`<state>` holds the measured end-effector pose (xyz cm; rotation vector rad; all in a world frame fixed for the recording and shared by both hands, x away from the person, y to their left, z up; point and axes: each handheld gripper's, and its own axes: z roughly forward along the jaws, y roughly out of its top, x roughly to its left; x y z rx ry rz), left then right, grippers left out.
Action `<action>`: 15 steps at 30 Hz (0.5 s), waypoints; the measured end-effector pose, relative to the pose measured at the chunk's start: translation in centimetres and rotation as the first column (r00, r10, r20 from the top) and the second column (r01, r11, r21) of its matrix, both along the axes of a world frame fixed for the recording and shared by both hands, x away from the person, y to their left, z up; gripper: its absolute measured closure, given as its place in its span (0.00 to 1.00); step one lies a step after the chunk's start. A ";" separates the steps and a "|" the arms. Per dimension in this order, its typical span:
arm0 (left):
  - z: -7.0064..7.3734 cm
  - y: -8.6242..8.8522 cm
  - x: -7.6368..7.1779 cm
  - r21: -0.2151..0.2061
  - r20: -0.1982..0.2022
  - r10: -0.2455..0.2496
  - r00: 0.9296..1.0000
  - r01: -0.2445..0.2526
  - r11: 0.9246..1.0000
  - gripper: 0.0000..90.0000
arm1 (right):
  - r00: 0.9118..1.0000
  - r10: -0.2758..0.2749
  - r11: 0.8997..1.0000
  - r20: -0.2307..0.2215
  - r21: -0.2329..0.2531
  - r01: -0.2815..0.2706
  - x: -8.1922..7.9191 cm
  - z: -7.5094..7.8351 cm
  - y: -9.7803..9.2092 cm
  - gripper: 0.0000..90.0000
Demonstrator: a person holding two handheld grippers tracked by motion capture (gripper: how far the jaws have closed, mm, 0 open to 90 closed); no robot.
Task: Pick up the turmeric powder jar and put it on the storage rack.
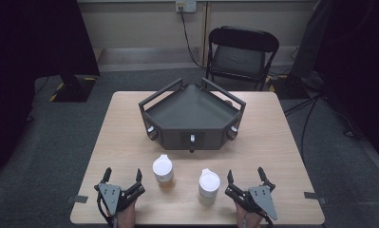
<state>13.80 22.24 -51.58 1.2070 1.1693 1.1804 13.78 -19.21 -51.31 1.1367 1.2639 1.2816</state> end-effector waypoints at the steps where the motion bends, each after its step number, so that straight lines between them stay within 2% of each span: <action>1: 0.0 0.0 0.0 0.000 0.000 -0.002 1.000 0.002 1.000 0.00 | 1.000 -0.001 1.000 0.000 0.000 0.001 0.0 0.0 0.0 0.00; 15: 0.0 0.0 0.0 0.000 0.000 -0.002 1.000 0.002 1.000 0.00 | 1.000 -0.003 1.000 0.001 0.000 0.003 0.0 0.0 0.1 0.00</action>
